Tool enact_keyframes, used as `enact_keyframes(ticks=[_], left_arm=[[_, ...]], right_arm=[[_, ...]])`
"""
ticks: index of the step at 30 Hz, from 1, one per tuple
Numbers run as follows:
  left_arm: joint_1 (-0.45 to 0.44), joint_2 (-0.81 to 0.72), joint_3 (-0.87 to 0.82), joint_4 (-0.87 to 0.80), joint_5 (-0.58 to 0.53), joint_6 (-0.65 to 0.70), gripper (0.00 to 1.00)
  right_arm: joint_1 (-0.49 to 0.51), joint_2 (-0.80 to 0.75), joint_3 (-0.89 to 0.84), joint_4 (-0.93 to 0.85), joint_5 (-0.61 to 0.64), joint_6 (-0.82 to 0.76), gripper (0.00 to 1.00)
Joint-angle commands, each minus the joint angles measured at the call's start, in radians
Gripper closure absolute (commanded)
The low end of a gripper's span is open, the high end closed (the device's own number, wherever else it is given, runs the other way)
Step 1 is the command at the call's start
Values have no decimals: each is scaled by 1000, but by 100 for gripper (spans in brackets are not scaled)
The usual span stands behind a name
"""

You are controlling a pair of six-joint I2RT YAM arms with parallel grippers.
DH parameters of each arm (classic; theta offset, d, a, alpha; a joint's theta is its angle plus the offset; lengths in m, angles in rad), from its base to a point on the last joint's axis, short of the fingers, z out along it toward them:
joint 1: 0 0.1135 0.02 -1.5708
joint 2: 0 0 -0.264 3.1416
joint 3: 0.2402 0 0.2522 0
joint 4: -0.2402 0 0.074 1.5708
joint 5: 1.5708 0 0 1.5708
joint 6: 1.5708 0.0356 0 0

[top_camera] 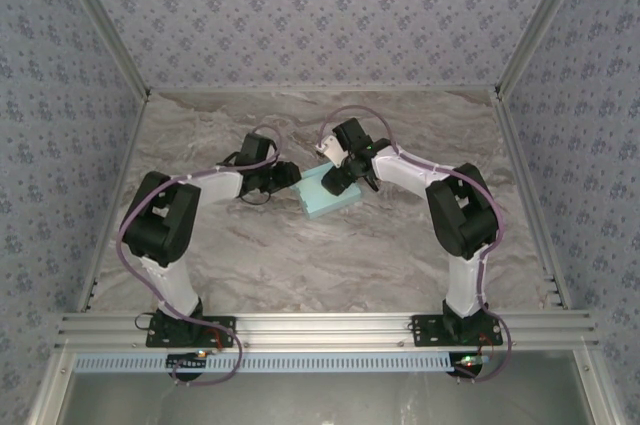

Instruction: Fold the paper box

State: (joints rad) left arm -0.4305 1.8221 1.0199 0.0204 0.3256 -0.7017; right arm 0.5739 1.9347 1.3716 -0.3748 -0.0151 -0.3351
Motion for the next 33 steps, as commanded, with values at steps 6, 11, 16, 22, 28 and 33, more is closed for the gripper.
enact_keyframes(ticks=[6,11,16,22,28,33], left_arm=[[-45,47,78,-188,-106,56,79],[-54,51,83,-189,-155,82,91],[-56,39,78,-164,-159,102,100],[-60,23,77,-154,-167,121,100],[-64,23,85,-150,-161,117,100],[-65,22,96,-157,-153,122,100]], right_arm=[[-1,20,-15,-14,-20,54,18],[-8,4,-28,24,-32,92,18],[-37,-84,-87,126,-32,194,16],[-201,-194,-100,123,-134,490,13],[-336,-26,109,-197,-355,677,23],[-338,79,136,-181,-510,694,32]])
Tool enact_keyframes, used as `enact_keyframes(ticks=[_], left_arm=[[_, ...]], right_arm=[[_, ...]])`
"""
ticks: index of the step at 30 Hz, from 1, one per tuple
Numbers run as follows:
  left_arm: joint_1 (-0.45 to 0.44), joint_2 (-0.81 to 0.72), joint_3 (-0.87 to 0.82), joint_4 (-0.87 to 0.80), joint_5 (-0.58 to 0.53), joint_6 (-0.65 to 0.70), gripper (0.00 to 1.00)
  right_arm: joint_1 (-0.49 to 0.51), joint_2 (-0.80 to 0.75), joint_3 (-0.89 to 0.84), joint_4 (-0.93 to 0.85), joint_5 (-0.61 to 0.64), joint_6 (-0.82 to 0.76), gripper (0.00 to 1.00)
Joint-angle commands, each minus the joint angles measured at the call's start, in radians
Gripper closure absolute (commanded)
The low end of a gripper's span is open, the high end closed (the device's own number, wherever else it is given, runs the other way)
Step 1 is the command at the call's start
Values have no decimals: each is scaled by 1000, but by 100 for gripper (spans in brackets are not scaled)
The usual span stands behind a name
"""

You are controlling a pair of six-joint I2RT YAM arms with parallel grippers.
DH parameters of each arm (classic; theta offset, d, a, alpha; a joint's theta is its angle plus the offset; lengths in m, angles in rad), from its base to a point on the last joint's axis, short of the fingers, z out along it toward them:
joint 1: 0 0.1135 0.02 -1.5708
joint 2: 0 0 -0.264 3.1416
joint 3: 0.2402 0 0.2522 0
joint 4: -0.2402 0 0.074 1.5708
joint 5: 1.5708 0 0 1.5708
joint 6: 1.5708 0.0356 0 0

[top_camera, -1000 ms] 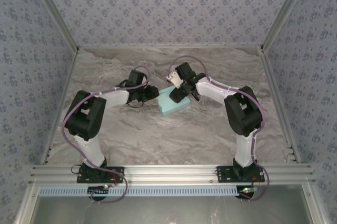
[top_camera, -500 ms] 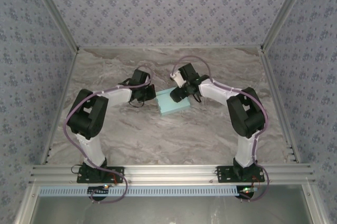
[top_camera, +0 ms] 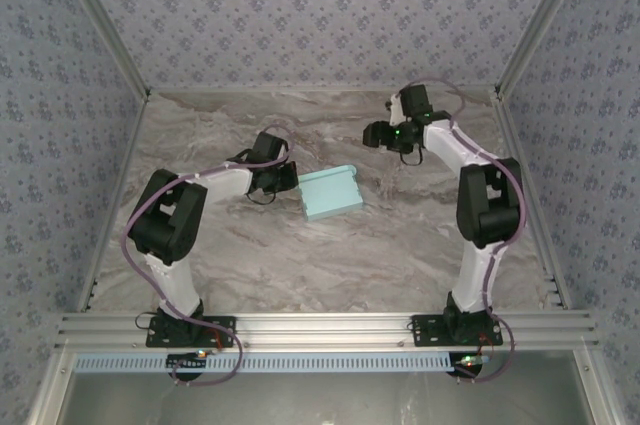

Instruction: Fold the paper box

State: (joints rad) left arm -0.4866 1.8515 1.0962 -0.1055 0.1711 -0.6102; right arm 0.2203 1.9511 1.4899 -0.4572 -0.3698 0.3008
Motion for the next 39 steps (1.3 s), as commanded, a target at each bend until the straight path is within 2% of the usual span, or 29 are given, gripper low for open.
enact_keyframes(ticks=[1,6,11,13,16,19,22,26,29,33,38,39], left_arm=[[-8,-8,21,-30,3,33,100],[-8,-7,25,-23,19,44,100],[-8,-6,26,-12,26,54,97],[-4,-8,29,-9,31,65,87],[20,-28,38,-12,61,83,61],[46,-102,21,0,81,88,44],[47,-189,18,-38,70,127,35],[48,-273,-26,-52,45,127,33],[50,-331,-113,27,44,115,33],[54,-397,-266,215,47,150,28],[58,-462,-487,511,50,200,11],[61,-470,-524,560,51,202,3]], right_arm=[[17,83,29,-100,-172,56,35],[19,183,99,-130,-248,10,40],[27,245,128,-139,-304,-9,52],[31,254,126,-139,-305,-12,57],[31,262,119,-134,-310,-10,69],[33,254,101,-117,-304,-6,81],[33,236,64,-84,-308,17,92],[38,160,-49,77,-344,71,95],[39,97,-133,206,-354,73,95],[45,10,-246,370,-357,62,96],[57,-95,-387,531,-365,24,95],[59,-113,-411,561,-365,8,95]])
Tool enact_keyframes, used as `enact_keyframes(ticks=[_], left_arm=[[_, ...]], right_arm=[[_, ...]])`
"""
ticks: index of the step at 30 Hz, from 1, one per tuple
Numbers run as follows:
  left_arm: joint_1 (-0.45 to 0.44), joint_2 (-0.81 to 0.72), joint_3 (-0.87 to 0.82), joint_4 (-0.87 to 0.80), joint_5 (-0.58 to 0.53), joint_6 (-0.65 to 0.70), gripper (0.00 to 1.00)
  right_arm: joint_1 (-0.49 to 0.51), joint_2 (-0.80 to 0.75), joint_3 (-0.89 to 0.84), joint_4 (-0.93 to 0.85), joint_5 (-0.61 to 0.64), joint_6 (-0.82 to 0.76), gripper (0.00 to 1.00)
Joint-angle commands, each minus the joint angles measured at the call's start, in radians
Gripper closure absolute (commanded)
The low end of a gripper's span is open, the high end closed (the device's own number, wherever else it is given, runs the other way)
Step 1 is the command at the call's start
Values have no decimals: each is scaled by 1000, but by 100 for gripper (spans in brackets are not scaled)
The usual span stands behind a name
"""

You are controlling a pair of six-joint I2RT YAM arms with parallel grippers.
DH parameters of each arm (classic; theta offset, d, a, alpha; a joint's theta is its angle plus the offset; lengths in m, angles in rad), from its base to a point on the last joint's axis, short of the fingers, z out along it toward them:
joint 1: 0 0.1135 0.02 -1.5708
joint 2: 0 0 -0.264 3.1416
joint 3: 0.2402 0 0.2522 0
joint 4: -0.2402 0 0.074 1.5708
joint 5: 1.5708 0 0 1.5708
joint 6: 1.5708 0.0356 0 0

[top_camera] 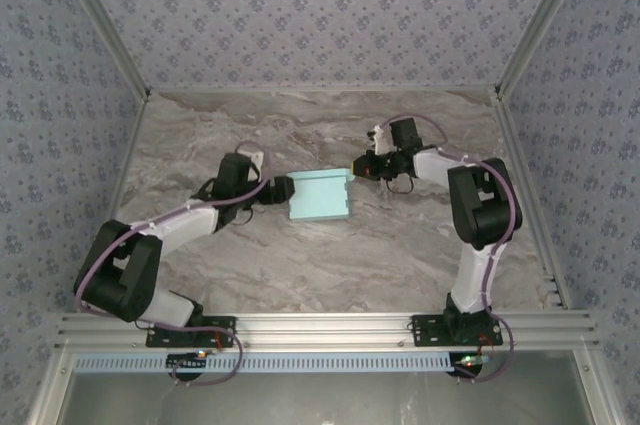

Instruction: Fold the paper box

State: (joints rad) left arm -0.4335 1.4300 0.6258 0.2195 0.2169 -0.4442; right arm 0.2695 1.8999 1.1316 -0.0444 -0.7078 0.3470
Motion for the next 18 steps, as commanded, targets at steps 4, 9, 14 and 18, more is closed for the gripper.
enact_keyframes(ticks=[4,9,14,18], left_arm=[[13,-77,-136,393,54,50,1],[14,-153,-159,442,188,213,1],[14,-248,-111,291,407,496,1],[12,-264,-96,305,361,587,1]], right_arm=[[21,-116,-141,270,-17,-99,95],[82,-215,-281,419,9,-350,97],[146,-273,-296,335,59,-589,98],[149,-283,-303,335,34,-638,98]])
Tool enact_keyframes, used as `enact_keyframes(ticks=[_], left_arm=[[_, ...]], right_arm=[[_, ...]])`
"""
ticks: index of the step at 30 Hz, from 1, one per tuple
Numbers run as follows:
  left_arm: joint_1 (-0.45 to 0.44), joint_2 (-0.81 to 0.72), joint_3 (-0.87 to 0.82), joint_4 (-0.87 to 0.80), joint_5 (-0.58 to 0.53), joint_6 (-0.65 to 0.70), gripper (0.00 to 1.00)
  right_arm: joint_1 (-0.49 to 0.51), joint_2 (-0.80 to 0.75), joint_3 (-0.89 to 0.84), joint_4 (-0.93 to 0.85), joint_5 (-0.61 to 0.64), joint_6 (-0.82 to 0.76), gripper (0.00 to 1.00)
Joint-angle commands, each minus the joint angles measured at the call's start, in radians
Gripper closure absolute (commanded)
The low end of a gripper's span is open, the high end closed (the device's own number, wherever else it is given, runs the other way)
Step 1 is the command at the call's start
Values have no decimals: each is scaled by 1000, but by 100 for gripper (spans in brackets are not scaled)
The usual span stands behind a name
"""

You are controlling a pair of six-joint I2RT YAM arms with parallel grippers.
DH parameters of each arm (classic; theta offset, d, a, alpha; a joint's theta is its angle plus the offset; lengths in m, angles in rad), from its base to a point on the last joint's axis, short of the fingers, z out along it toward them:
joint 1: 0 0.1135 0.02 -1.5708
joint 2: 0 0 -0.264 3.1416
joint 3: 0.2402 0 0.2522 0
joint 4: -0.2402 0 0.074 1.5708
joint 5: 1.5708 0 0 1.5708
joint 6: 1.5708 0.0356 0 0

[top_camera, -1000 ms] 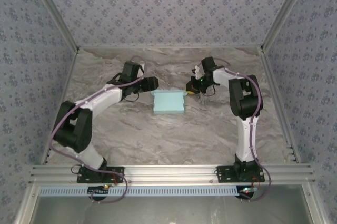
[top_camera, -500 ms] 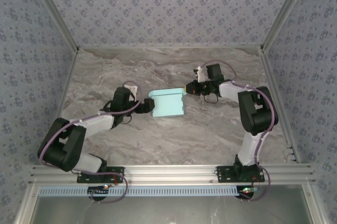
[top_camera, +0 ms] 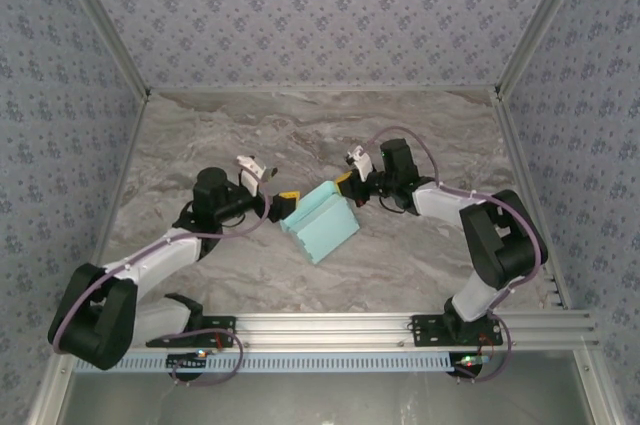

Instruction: Fold the paper box

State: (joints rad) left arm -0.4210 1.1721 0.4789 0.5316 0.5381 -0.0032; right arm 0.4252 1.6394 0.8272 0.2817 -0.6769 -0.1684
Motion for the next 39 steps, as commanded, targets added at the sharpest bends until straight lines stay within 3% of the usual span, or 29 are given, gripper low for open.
enact_keyframes(ticks=[1,3,6,8,11,13,16,22,30,35,39], left_arm=[[0,16,87,-63,32,155,1],[5,85,169,-157,63,125,1],[-10,166,169,-60,96,-32,1],[-51,183,182,-73,59,-99,1],[-138,186,190,-145,-142,-170,1],[-148,204,212,-196,-158,-232,1],[-163,236,238,-220,-96,-304,1],[-229,292,336,-419,-153,-227,1],[-275,387,438,-550,-197,-178,1],[-285,424,464,-578,-168,-178,1],[-286,434,464,-583,-128,-188,13]], right_arm=[[-7,-28,-6,25,2,-126,98],[-7,-34,-12,48,-6,-129,98],[-6,-44,-12,53,-7,-128,98],[-7,-54,-15,57,2,-128,98],[-7,-68,-23,60,17,-128,98],[-6,-74,-25,59,32,-126,99],[-7,-74,-28,66,59,-113,99],[-8,-67,-25,68,62,-99,99],[-8,-63,-23,70,62,-92,99],[-8,-59,-23,71,64,-88,100],[-9,-57,-23,70,65,-88,100]])
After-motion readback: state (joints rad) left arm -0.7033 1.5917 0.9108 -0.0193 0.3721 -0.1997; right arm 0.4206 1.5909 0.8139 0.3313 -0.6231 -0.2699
